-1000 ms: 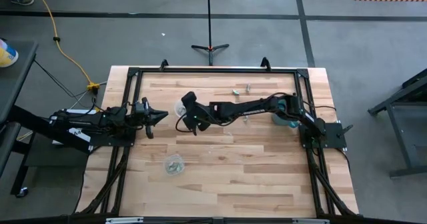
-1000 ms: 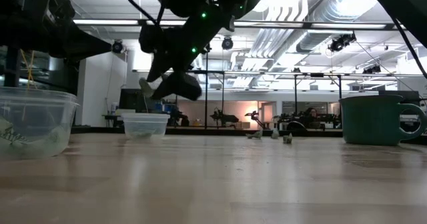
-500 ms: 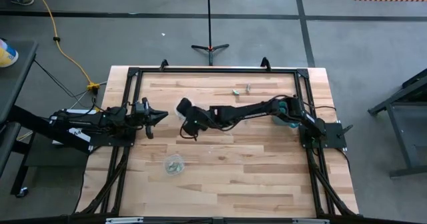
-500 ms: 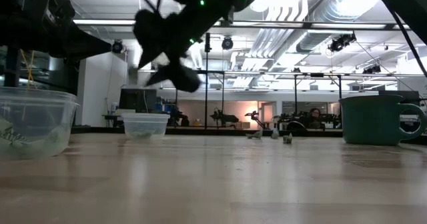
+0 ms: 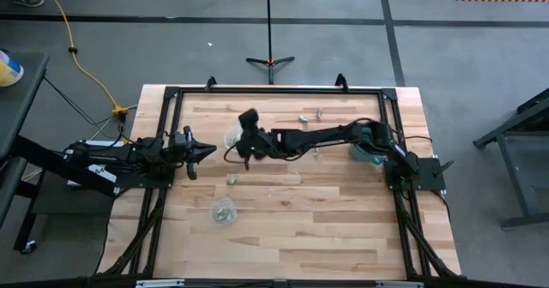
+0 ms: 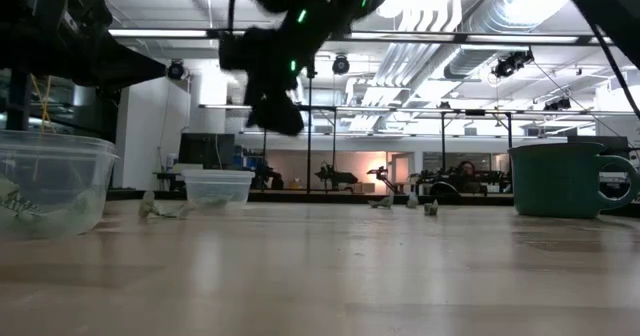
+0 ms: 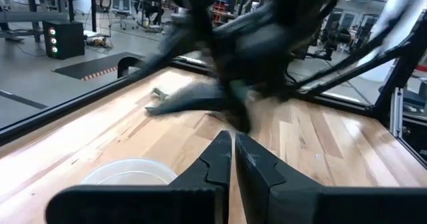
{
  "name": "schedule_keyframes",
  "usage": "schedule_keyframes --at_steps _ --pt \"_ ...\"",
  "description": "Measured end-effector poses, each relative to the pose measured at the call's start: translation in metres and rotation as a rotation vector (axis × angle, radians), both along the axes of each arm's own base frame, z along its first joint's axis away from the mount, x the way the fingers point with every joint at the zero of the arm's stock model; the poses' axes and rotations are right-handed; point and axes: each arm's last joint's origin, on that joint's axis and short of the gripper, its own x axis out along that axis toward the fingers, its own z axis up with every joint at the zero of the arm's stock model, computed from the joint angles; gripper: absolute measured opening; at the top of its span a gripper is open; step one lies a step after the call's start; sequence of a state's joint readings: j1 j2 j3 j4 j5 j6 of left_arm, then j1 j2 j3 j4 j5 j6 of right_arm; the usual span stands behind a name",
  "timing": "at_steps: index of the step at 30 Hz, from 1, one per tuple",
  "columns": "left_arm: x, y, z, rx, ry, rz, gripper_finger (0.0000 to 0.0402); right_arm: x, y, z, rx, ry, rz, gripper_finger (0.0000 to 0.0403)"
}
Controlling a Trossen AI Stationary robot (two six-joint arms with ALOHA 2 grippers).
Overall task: Pick and place items into bin
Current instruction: Put the white stevia packet into the top transparent bin
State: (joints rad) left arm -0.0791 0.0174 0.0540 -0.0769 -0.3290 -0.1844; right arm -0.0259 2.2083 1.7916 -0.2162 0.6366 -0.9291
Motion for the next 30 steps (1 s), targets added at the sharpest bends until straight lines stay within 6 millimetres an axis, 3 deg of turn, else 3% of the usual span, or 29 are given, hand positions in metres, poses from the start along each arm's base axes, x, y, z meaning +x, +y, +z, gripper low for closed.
schedule_keyframes --at_steps 4,7,13,17,23,30 --pt "0.0 0.0 0.0 0.0 0.0 0.0 0.0056 -0.004 0.023 0.008 0.577 -0.022 0.438 0.0182" --pt "0.0 0.0 0.0 0.0 0.0 0.0 0.0056 0.001 0.032 -0.007 0.813 -0.022 0.545 0.0172" --pt "0.0 0.0 0.0 0.0 0.0 -0.002 0.0056 0.014 0.034 -0.058 0.79 0.024 0.496 0.0152" --pt "0.0 0.0 0.0 -0.001 0.0 -0.008 0.0056 0.019 0.033 -0.054 0.809 -0.042 0.517 0.0143" --pt "0.0 0.0 0.0 -0.004 -0.001 -0.009 0.0056 0.023 0.02 -0.093 0.844 -0.01 0.448 0.0141" --pt "0.0 0.0 0.0 -0.004 -0.001 -0.009 0.0056 0.024 0.013 -0.094 0.867 -0.022 0.444 0.0146"
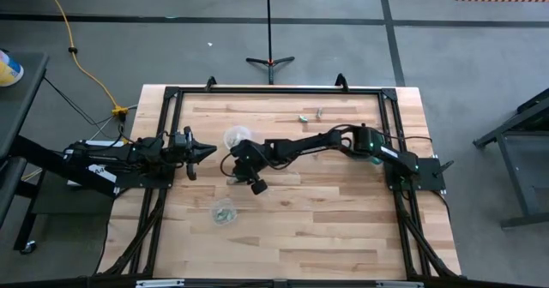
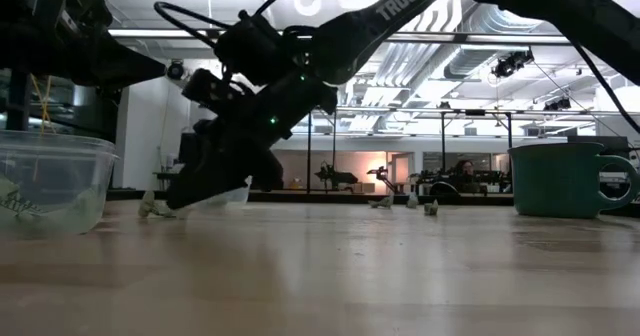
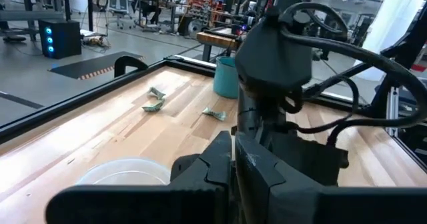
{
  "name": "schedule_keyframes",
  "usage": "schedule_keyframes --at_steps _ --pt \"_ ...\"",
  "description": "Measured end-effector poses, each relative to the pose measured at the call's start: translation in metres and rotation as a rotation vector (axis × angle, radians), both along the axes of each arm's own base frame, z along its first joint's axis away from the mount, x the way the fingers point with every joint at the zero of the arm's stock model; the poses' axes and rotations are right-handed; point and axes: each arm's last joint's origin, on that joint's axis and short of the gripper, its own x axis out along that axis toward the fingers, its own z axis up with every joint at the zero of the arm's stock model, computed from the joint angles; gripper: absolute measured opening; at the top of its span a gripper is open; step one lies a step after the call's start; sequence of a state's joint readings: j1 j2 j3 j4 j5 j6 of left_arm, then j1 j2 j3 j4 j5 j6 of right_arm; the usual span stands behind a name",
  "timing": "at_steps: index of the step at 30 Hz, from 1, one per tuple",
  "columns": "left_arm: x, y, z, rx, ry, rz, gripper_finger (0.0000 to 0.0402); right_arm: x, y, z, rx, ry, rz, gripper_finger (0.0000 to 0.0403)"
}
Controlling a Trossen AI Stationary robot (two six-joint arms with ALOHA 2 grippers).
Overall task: Pick and place items into bin
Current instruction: Put the white stevia packet into the top transparent bin
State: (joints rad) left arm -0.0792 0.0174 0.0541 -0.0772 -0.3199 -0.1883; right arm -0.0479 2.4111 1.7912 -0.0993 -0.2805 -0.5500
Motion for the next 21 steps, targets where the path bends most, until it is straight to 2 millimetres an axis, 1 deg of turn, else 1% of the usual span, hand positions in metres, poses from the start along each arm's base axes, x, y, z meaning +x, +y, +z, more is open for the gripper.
schedule_keyframes --at_steps 3,8,13,17,21 --pt "0.0 0.0 0.0 0.0 0.0 0.0 0.0056 0.0 0.0 0.0 0.013 -0.005 0.021 0.014" --pt "0.0 0.0 0.0 0.0 0.0 0.0 0.0056 0.0 -0.002 -0.01 0.008 0.021 0.01 0.013" --pt "0.0 0.0 0.0 0.007 0.002 0.0 0.0056 0.0 -0.002 -0.013 0.003 0.024 0.007 0.0119" --pt "0.0 0.0 0.0 0.007 0.002 0.0 0.0056 0.001 -0.002 -0.014 0.009 0.021 0.006 0.01" --pt "0.0 0.0 0.0 0.007 0.002 0.001 0.0056 0.0 -0.002 -0.014 0.01 0.028 0.006 0.007"
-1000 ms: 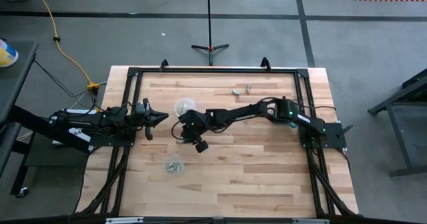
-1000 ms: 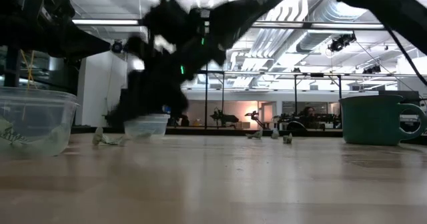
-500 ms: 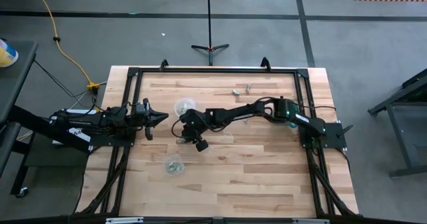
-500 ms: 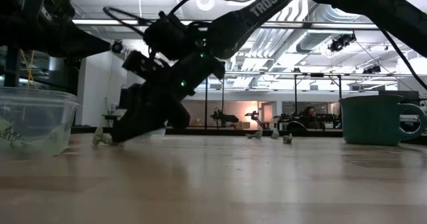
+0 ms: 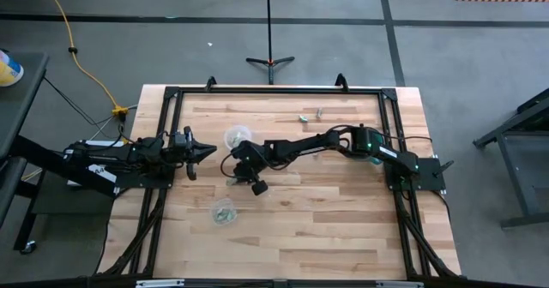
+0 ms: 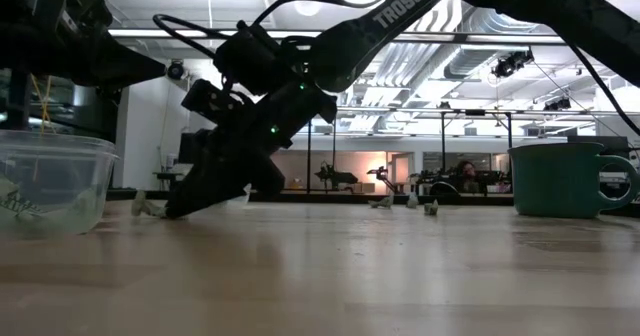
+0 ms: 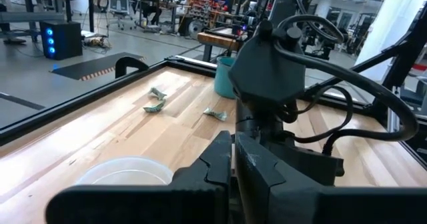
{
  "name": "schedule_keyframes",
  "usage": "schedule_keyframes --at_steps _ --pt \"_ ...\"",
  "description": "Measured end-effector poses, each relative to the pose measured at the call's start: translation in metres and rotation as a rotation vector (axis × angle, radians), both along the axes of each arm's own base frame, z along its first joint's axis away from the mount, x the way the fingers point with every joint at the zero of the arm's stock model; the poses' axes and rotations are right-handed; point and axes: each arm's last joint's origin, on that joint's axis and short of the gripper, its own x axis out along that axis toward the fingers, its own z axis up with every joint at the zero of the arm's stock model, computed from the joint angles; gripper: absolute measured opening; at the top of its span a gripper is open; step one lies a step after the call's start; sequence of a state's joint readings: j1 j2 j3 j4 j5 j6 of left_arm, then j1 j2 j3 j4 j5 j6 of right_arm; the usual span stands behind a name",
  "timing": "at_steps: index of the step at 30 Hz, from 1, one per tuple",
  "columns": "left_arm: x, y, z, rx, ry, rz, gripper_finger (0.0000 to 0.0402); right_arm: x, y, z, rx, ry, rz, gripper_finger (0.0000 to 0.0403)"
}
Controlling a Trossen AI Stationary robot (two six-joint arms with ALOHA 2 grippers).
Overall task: Pick and place items into bin
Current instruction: Put the white stevia packet into the top transparent bin
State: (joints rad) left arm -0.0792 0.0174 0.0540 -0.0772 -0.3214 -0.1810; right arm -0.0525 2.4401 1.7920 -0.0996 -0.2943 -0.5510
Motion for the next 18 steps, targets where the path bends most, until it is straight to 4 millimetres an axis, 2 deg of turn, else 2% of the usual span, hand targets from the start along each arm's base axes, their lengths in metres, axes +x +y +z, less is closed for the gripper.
schedule_keyframes --at_steps 6,9,11,14,16,18 --pt "0.0 0.0 0.0 0.0 0.0 0.002 0.0056 0.0 0.0 0.0 -0.001 -0.001 -0.001 0.0011" --pt "0.0 0.0 0.0 0.0 0.0 0.003 0.0056 -0.001 0.0 0.007 -0.004 -0.006 -0.008 0.0008" --pt "0.0 0.0 0.0 0.0 -0.001 0.004 0.0056 -0.001 0.0 0.02 -0.005 -0.029 -0.011 0.0011" --pt "0.0 0.0 0.0 0.0 0.0 0.004 0.0056 -0.004 -0.001 0.057 -0.03 -0.111 -0.019 0.0004" --pt "0.0 0.0 0.0 0.0 0.0 0.004 0.0056 -0.007 -0.007 0.079 -0.076 -0.151 -0.074 0.0004" --pt "0.0 0.0 0.0 0.0 0.0 0.004 0.0056 -0.01 -0.016 0.09 -0.148 -0.16 -0.163 0.0008"
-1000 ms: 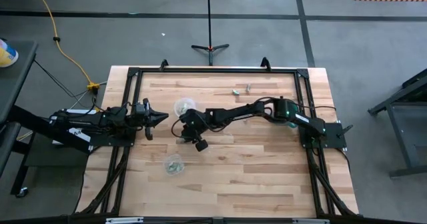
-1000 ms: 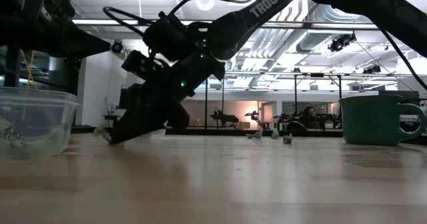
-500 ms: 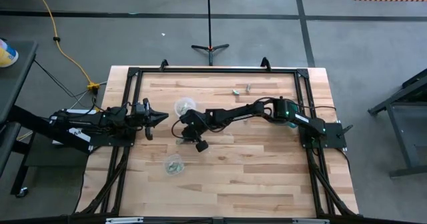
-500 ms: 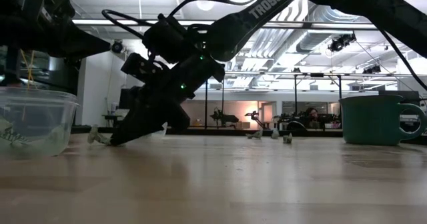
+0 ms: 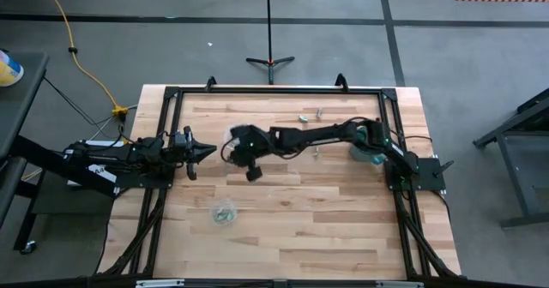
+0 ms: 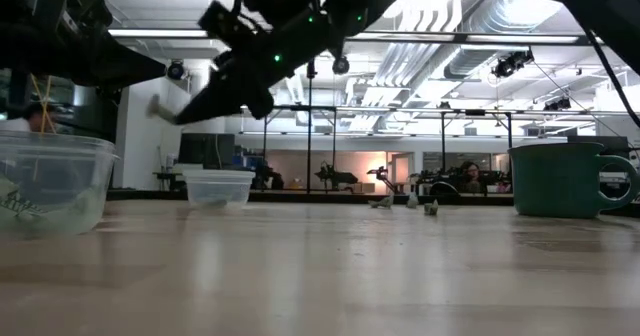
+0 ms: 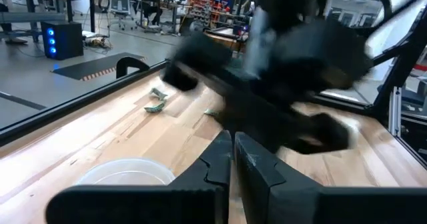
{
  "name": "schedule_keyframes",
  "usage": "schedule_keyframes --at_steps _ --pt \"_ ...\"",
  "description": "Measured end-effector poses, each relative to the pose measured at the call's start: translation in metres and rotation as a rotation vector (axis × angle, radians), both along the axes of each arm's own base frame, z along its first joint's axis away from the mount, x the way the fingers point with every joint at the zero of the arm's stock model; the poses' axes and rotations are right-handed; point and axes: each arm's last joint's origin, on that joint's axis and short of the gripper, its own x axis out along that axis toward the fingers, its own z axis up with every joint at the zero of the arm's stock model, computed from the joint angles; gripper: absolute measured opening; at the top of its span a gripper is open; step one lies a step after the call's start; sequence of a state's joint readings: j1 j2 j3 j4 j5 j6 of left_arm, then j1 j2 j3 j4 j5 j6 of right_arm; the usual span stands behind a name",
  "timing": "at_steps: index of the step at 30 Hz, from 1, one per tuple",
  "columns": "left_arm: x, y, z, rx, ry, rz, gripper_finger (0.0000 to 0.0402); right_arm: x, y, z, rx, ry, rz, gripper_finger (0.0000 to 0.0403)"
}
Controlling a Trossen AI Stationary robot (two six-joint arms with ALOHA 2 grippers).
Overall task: Pick and place items into bin
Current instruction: Put the white stevia packet into the top transparent bin
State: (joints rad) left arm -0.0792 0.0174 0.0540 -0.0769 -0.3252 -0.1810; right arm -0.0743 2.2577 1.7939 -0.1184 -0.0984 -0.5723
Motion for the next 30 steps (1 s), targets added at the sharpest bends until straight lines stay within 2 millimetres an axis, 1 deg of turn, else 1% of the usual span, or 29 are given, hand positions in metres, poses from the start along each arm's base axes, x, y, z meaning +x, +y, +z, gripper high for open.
schedule_keyframes --at_steps 2,4,7,9,11,14,17,19,21,23,24,27,30 --pt "0.0 0.0 0.0 0.0 0.0 0.0 0.0056 -0.003 -0.015 0.002 -0.077 0.016 -0.109 0.001" --pt "0.0 0.0 0.0 0.0 0.0 0.001 0.0056 -0.005 -0.031 0.002 -0.118 0.025 -0.194 0.0008" --pt "0.0 0.0 0.0 0.0 -0.001 0.0 0.0056 -0.009 -0.048 0.0 -0.109 0.047 -0.273 0.0003" --pt "0.0 0.0 0.0 0.0 0.0 0.0 0.0056 -0.012 -0.054 -0.002 -0.081 0.073 -0.296 0.0005" --pt "0.0 0.0 0.0 0.0 0.0 0.0 0.0056 -0.013 -0.058 -0.003 -0.039 0.087 -0.294 0.0015" --pt "0.0 0.0 0.0 0.0 -0.001 0.0 0.0056 -0.015 -0.059 -0.005 -0.011 0.105 -0.269 0.0046" --pt "0.0 0.0 0.0 0.0 0.0 0.0 0.0056 -0.015 -0.056 -0.005 -0.034 0.112 -0.287 0.0092" --pt "0.0 0.0 0.0 0.0 0.0 0.0 0.0056 -0.014 -0.056 -0.004 -0.065 0.105 -0.326 0.0127" --pt "0.0 0.0 0.0 0.0 -0.001 0.0 0.0056 -0.016 -0.056 -0.006 -0.117 0.127 -0.403 0.0162" --pt "0.0 0.0 0.0 0.0 0.0 0.0 0.0056 -0.024 -0.054 -0.004 -0.155 0.202 -0.496 0.0192" --pt "0.0 0.0 0.0 0.0 0.0 0.0 0.0056 -0.029 -0.054 -0.001 -0.148 0.238 -0.527 0.0205" --pt "0.0 0.0 0.0 0.0 0.0 0.0 0.0056 -0.052 -0.051 0.013 -0.034 0.384 -0.584 0.0233" --pt "0.0 0.0 0.0 0.0 -0.001 0.0 0.0056 -0.08 -0.049 0.019 0.102 0.585 -0.612 0.0239"
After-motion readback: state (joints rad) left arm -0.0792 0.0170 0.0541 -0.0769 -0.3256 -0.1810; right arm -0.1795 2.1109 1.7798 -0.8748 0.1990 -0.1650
